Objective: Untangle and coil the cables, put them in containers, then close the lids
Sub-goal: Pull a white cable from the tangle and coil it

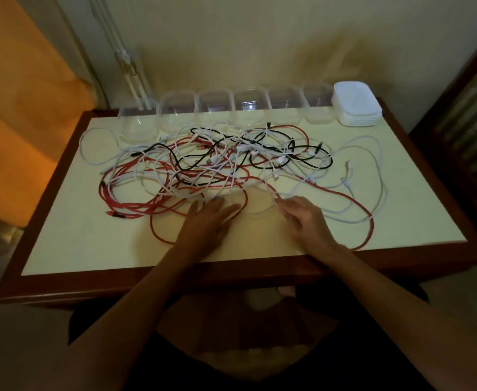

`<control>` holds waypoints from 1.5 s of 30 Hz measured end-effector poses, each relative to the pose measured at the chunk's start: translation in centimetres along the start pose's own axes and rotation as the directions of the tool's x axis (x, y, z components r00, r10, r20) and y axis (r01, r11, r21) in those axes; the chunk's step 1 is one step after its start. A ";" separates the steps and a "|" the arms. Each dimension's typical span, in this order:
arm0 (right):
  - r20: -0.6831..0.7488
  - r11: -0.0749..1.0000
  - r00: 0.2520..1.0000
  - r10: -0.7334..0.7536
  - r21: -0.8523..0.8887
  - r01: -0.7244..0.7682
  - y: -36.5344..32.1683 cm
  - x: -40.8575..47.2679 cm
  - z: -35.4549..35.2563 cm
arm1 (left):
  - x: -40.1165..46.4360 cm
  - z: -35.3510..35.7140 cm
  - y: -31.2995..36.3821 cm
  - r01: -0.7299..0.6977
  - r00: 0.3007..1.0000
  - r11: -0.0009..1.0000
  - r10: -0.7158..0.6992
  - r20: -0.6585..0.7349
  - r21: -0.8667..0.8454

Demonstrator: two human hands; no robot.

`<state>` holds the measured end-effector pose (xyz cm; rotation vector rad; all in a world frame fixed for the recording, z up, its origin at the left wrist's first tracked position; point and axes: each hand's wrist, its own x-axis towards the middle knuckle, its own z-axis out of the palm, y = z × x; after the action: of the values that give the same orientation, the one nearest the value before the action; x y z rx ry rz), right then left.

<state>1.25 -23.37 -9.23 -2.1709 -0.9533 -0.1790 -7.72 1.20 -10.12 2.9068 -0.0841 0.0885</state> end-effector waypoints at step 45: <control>-0.124 0.898 0.890 0.440 0.098 -0.430 -6.5 0.2 -8.9 | -2.8 -9.4 3.8 0.121 0.981 0.610 -0.192 0.002 -0.783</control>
<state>-1.62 -26.43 0.99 -2.2139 -0.3675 -0.0808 -11.22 -0.16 -0.27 2.0008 0.1249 0.1082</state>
